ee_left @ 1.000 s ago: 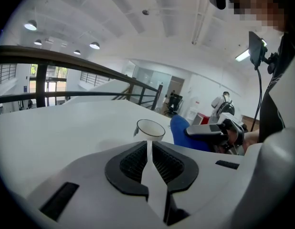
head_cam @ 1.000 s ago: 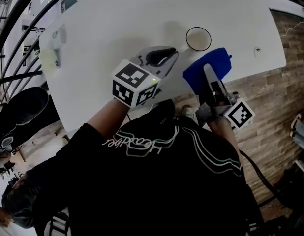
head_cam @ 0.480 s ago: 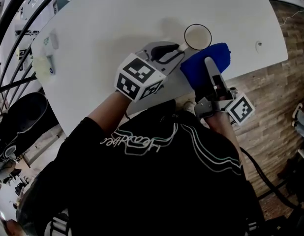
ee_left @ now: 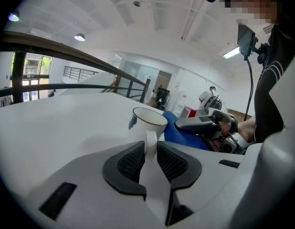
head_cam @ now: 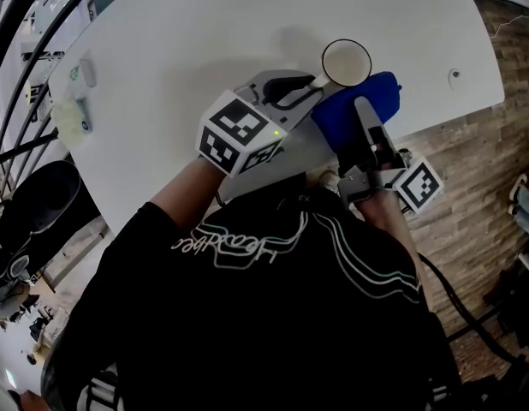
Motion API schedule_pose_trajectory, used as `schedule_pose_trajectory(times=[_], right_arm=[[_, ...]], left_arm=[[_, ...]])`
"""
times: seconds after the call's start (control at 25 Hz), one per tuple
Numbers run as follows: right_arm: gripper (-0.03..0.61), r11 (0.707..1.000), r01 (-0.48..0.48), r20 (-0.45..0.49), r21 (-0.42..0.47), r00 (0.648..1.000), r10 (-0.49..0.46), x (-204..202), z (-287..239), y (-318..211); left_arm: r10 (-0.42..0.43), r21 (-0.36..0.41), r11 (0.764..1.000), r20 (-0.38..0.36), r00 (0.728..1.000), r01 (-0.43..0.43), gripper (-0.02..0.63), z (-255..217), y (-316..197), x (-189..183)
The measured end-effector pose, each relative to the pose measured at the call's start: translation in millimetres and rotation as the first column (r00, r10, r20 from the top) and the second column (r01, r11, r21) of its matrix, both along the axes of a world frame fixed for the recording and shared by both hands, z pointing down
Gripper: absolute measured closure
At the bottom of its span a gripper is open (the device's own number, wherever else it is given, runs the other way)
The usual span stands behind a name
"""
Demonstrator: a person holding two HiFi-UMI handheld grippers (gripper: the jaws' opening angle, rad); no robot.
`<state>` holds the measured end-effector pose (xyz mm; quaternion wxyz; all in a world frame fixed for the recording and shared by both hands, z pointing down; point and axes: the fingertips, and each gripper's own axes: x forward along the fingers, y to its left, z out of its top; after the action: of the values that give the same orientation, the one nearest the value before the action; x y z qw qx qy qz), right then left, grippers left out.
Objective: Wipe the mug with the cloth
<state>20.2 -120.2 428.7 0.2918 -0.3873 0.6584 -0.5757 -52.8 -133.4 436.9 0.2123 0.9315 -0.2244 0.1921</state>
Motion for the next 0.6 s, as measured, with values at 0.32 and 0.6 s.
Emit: schedule_pose_trajectory(times=[0.32,0.6], right_arm=[[0.525,0.995,0.027,-0.115,-0.099,0.993,-0.039,-3,26,-3],[0.525,0.970,0.059,-0.204,-0.237,0.973,-0.109,-9,46,0]], left_arm=[[0.013,-0.006,1.000,-0.015,1.000,-0.013,0.531,0,0,0],[0.020,-0.005,1.000,-0.017,1.000,-0.020,0.531,1,-1,1]])
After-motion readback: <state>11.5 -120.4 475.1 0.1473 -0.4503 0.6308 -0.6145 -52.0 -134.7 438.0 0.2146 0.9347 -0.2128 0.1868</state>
